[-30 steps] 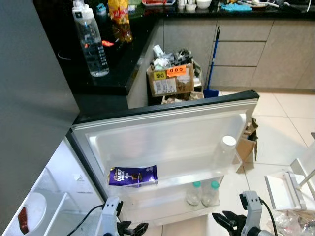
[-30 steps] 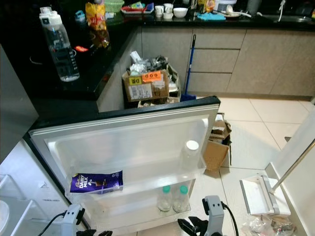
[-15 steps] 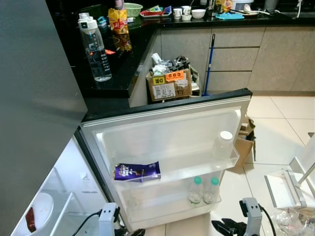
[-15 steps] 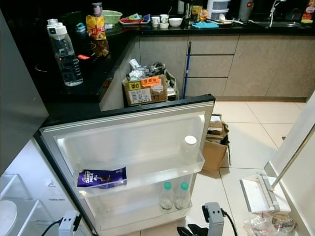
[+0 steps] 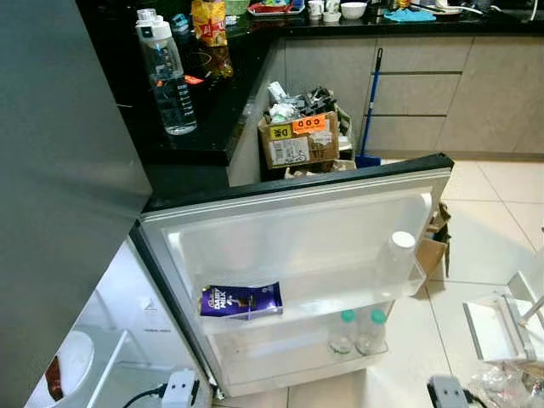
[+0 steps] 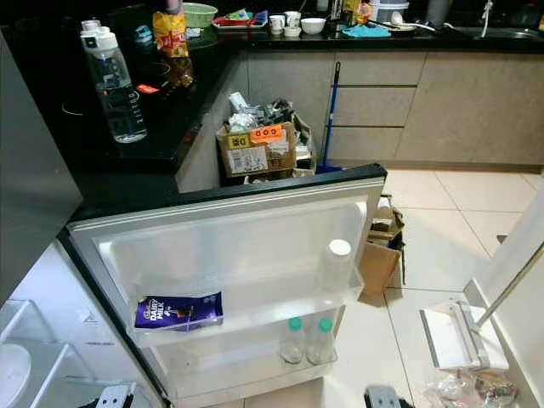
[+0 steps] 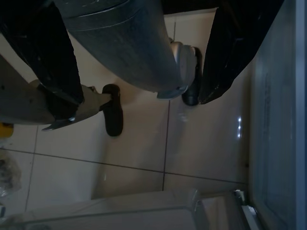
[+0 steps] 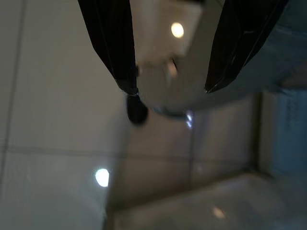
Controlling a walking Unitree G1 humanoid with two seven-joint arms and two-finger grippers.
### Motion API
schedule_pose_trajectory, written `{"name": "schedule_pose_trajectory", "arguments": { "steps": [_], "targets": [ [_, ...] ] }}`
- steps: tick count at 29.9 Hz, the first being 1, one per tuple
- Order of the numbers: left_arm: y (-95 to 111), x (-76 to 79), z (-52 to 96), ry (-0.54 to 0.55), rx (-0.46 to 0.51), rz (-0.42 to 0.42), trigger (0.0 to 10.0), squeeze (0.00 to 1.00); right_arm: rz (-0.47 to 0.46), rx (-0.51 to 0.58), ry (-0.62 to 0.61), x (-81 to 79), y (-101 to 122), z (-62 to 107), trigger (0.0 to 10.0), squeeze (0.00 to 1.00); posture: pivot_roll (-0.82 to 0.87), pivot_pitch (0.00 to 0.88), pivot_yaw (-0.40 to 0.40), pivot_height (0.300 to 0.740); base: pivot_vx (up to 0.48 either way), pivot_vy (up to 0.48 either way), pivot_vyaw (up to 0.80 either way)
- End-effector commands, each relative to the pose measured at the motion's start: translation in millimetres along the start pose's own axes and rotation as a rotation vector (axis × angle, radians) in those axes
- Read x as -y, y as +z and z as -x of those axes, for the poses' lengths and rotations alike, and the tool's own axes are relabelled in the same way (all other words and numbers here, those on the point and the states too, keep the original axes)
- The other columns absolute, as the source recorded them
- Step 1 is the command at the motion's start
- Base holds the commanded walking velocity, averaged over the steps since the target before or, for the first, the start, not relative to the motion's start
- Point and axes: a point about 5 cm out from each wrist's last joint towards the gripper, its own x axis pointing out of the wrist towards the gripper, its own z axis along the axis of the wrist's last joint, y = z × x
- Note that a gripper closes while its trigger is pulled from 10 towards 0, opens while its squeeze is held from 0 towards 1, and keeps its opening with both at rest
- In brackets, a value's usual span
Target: Restocking fridge
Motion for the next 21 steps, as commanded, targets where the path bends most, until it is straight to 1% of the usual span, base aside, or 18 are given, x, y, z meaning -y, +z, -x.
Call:
{"name": "schedule_pose_trajectory", "arguments": {
  "steps": [1, 3, 4, 6, 13, 16, 19, 20, 21],
  "targets": [
    [-4, -0.6, 1.0, 0.006, -0.012, 0.019, 10.0, 0.00, 0.009, -0.041, -0.016, -0.8, -9, 1.1, 10.0, 0.00, -0.06, 0.000, -0.003, 0.740, 0.000, -0.296, 0.00],
    [-4, 2.6, -0.5, -0.013, -0.008, 0.046, 10.0, 0.00, 0.006, -0.078, -0.017, -3.0, -20, 2.8, 10.0, 0.00, -0.07, 0.000, -0.002, 0.740, 0.000, -0.480, 0.00],
    [-4, 2.6, -0.5, -0.013, -0.008, 0.046, 10.0, 0.00, 0.006, -0.078, -0.017, -3.0, -20, 2.8, 10.0, 0.00, -0.07, 0.000, -0.002, 0.740, 0.000, -0.480, 0.00],
    [-5, 5.9, -2.4, -0.019, -0.011, 0.051, 10.0, 0.00, -0.011, -0.110, -0.024, -5.1, -30, 4.4, 10.0, 0.00, -0.07, 0.000, -0.003, 0.740, 0.000, -0.480, 0.00],
    [-5, 8.9, -4.0, -0.027, -0.022, 0.037, 10.0, 0.00, -0.021, -0.110, -0.049, -2.9, -32, 5.3, 10.0, 0.00, -0.07, 0.000, -0.003, 0.740, 0.000, -0.480, 0.00],
    [-7, 9.5, -4.0, -0.030, -0.027, 0.037, 10.0, 0.00, -0.020, -0.094, -0.061, 1.4, -28, 6.2, 10.0, 0.00, -0.07, 0.000, -0.002, 0.740, 0.000, -0.480, 0.00],
    [-7, 9.5, -3.8, -0.030, -0.027, 0.040, 10.0, 0.00, 0.000, -0.102, -0.036, 0.1, -28, 6.1, 10.0, 0.00, -0.07, 0.000, -0.002, 0.740, 0.000, -0.480, 0.67],
    [-8, 9.1, -3.4, -0.029, -0.029, 0.043, 10.0, 0.00, 0.035, -0.117, -0.015, -1.6, -29, 5.8, 10.0, 0.00, -0.07, 0.000, -0.002, 0.740, 0.000, -0.480, 0.74],
    [-8, 9.0, -3.3, -0.029, -0.029, 0.045, 10.0, 0.00, 0.042, -0.120, -0.010, -2.2, -29, 5.7, 10.0, 0.00, -0.07, 0.000, -0.002, 0.740, 0.000, -0.480, 0.74]
  ]
}}
